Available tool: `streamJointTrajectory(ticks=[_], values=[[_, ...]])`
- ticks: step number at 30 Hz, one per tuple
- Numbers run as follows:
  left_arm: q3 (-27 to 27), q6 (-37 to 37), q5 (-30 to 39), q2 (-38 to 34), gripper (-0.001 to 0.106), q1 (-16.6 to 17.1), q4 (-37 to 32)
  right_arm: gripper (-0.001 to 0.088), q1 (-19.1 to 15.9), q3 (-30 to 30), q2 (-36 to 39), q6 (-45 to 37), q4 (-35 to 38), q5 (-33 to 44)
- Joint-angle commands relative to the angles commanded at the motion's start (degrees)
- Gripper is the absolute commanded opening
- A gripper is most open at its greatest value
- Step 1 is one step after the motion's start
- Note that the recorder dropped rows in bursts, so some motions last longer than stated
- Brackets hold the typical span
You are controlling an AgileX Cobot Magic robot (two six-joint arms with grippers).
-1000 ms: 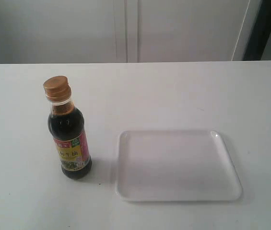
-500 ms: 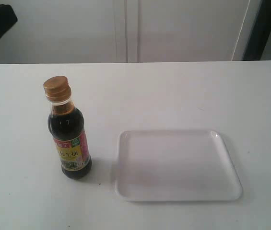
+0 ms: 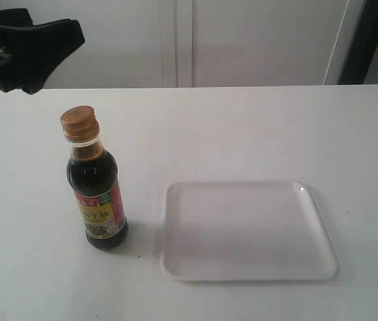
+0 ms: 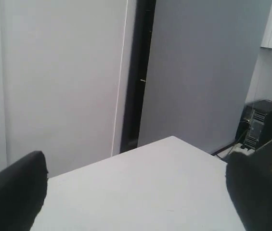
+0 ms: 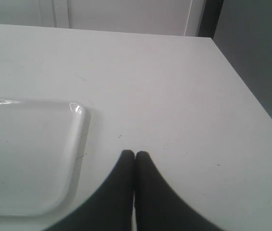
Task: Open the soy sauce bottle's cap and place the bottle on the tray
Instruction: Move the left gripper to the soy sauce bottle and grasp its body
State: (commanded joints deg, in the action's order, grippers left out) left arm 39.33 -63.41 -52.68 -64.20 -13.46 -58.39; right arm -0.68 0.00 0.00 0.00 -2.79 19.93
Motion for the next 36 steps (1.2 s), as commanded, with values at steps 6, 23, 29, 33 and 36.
streamJointTrajectory(ticks=[6,23,29,33,36], values=[[0.0,-0.9,-2.2,-3.9,0.105,0.0,-2.1,0.0,0.0,0.0,0.0,0.0,0.0,0.0],[-4.7,8.4,-5.7,-10.8,0.105,0.0,-2.0,0.0,0.0,0.0,0.0,1.2,0.0,0.0],[-6.2,11.5,-8.6,-17.2,0.105,0.0,-0.8,0.0,0.0,0.0,0.0,1.2,0.0,0.0],[-6.3,12.3,-9.4,-19.8,0.105,0.0,-1.8,0.0,0.0,0.0,0.0,1.2,0.0,0.0],[-7.3,14.4,-9.8,-20.5,0.105,0.0,-1.3,0.0,0.0,0.0,0.0,1.2,0.0,0.0]])
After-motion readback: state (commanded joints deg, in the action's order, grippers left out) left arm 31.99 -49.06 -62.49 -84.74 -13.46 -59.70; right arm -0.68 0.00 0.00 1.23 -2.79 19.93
